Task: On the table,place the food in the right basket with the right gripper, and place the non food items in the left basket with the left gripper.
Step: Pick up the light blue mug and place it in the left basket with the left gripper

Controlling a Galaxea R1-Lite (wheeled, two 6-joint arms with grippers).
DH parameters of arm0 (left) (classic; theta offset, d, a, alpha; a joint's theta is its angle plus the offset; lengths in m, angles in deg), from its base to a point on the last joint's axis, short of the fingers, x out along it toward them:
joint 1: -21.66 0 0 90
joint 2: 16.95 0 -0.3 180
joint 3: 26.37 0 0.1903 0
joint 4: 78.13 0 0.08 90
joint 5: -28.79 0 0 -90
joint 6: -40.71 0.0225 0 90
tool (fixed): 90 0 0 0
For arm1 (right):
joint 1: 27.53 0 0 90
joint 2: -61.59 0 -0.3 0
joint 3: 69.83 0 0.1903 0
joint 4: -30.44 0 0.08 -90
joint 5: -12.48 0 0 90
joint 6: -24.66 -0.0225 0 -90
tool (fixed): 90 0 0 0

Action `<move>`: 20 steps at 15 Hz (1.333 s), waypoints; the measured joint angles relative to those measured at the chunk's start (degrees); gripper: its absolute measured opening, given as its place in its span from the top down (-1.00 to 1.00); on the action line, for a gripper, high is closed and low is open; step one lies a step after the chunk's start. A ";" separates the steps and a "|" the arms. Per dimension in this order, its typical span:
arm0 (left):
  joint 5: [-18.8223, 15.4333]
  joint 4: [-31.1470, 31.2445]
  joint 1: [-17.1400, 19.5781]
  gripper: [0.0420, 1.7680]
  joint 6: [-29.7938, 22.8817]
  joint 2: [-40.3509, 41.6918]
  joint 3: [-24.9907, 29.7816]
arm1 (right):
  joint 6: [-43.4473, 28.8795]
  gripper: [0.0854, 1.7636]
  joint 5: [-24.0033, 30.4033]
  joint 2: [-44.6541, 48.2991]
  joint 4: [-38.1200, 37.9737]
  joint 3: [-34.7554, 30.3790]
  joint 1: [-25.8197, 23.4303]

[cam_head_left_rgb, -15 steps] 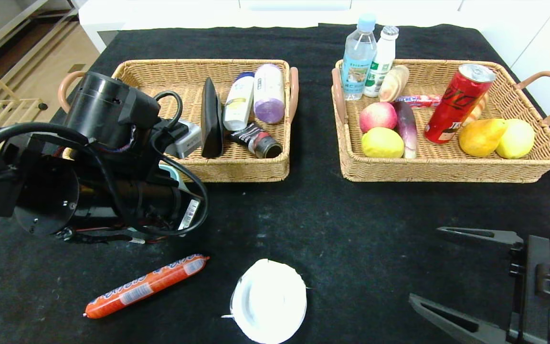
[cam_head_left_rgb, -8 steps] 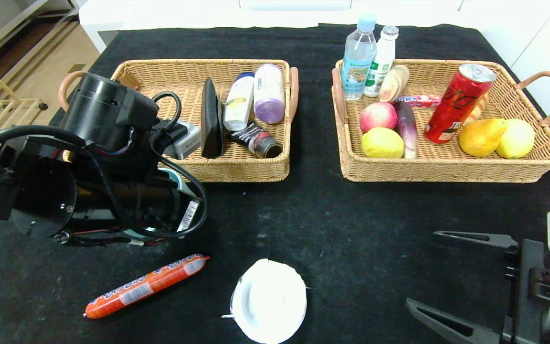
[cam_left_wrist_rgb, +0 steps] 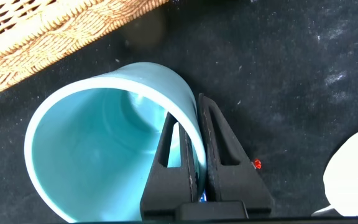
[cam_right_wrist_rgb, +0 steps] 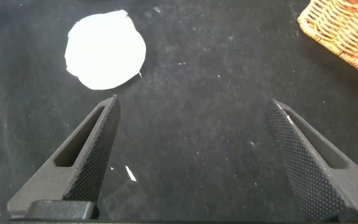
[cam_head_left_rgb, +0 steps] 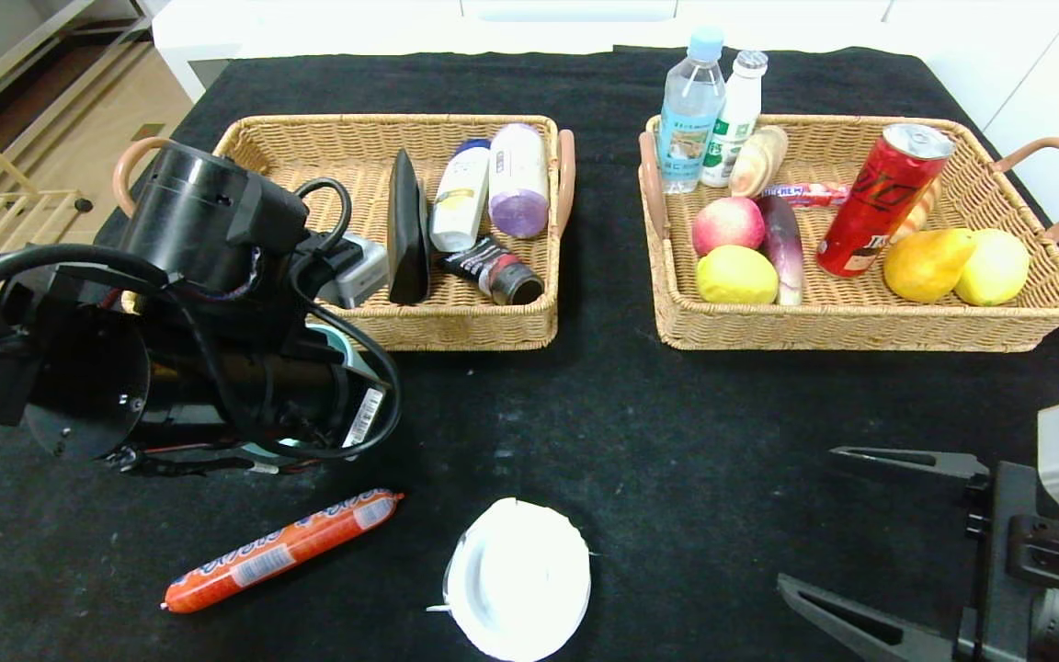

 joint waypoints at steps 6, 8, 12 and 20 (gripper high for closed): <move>-0.66 -1.22 0.00 0.82 0.54 2.10 0.76 | 1.88 -0.92 -0.02 0.12 -0.02 -0.50 0.11; -0.24 -1.41 -0.66 0.82 0.17 3.95 1.46 | 1.90 -0.92 -0.06 0.22 -0.02 -0.61 0.26; 1.94 -1.63 -2.22 0.82 -1.60 8.66 2.01 | 1.93 -0.92 -0.06 0.56 -0.05 -0.78 0.28; 12.93 -10.34 -1.69 0.82 -1.38 13.43 0.76 | 1.97 -0.92 -0.06 0.54 -0.05 -0.87 0.59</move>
